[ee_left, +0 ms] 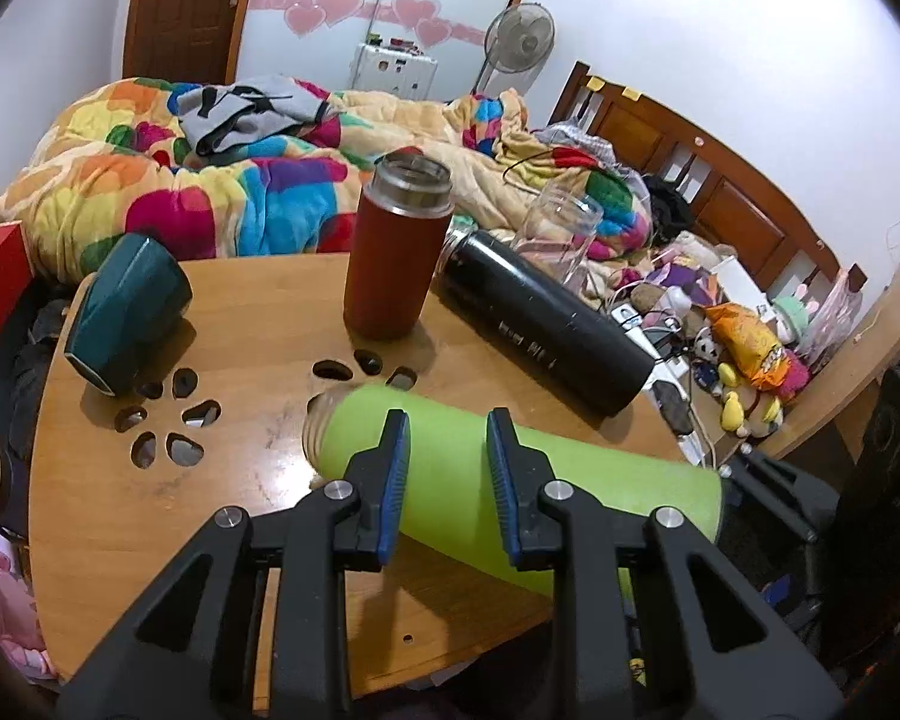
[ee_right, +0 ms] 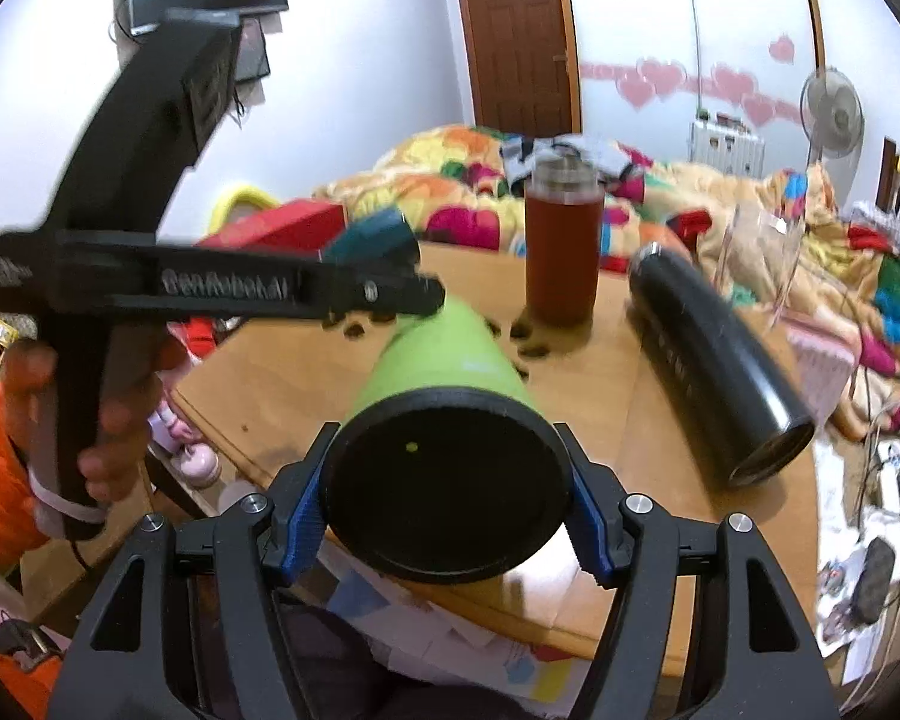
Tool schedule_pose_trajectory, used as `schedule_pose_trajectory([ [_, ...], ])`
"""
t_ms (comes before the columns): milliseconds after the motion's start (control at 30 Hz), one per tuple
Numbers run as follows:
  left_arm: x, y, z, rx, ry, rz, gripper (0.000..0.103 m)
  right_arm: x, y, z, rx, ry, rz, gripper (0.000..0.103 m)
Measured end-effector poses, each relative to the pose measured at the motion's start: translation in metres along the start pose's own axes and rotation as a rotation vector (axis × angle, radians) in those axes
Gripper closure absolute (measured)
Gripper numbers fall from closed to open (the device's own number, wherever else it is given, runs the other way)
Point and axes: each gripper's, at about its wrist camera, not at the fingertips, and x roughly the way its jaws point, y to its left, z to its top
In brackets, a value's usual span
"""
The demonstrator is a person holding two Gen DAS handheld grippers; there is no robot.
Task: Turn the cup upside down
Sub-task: 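Close the right tool around the tumbler's black base while the left tool holds it, then rotate the tumbler base-up with the right tool and lower it onto the table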
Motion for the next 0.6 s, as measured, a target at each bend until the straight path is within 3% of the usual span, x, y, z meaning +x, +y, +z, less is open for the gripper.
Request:
schedule_pose_trajectory([
  [233, -0.015, 0.002, 0.008, 0.019, -0.035, 0.009, 0.077, -0.013, 0.007, 0.031, -0.039, -0.065, 0.021, 0.040],
  [433, -0.028, 0.026, 0.019, -0.022, -0.062, 0.059, 0.077, 0.002, 0.015, 0.058, -0.087, -0.037, 0.023, 0.040],
  [600, -0.050, 0.038, 0.024, 0.009, -0.088, 0.121, 0.075, 0.015, 0.019, 0.082, -0.115, -0.007, 0.026, 0.040],
])
